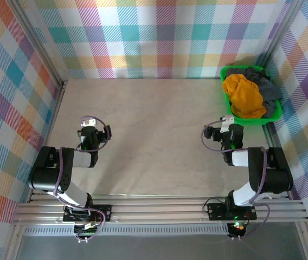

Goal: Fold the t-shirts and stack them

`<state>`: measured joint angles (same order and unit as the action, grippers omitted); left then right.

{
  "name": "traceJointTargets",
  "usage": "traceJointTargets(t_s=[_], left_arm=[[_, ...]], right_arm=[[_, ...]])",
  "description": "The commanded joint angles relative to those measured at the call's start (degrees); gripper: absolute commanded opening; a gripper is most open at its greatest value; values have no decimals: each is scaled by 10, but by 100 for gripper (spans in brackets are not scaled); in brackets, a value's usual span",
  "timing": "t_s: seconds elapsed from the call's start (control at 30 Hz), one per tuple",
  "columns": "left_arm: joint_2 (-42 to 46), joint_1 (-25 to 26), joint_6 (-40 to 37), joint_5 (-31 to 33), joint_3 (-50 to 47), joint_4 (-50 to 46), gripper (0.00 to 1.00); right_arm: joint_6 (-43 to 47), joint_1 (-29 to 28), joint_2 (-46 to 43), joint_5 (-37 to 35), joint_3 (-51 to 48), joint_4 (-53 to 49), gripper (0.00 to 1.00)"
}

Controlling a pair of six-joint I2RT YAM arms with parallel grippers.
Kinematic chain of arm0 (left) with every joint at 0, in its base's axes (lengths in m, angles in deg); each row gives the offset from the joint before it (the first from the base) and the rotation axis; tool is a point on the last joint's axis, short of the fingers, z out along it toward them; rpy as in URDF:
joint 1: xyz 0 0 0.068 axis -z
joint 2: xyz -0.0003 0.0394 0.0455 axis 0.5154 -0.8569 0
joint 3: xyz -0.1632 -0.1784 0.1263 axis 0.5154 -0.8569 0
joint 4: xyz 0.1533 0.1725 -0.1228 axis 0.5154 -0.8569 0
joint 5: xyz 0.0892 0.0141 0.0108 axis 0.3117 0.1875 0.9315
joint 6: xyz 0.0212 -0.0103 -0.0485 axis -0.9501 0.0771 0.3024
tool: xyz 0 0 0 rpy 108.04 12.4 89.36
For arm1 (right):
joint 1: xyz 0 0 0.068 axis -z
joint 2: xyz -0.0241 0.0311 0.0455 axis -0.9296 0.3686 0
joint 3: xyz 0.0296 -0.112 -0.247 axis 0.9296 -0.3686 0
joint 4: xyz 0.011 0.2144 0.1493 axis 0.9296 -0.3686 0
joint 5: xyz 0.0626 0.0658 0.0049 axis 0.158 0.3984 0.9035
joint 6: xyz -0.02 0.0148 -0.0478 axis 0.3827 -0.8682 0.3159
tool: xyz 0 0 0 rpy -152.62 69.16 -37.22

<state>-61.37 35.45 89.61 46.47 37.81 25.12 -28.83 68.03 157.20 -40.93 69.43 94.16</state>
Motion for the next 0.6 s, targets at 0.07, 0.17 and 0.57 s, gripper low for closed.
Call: traceJointTargets(t_s=[0.07,0.17,0.57], left_arm=[[5,4,0,6,-5,16,100],[3,4,0,7,-6,19,100],[4,4,1,6,-5,15,100]], right_arm=[[7,3,1,8,10,10,100],[7,3,1,9,10,10,100],[7,3,2,9,13,8,100]])
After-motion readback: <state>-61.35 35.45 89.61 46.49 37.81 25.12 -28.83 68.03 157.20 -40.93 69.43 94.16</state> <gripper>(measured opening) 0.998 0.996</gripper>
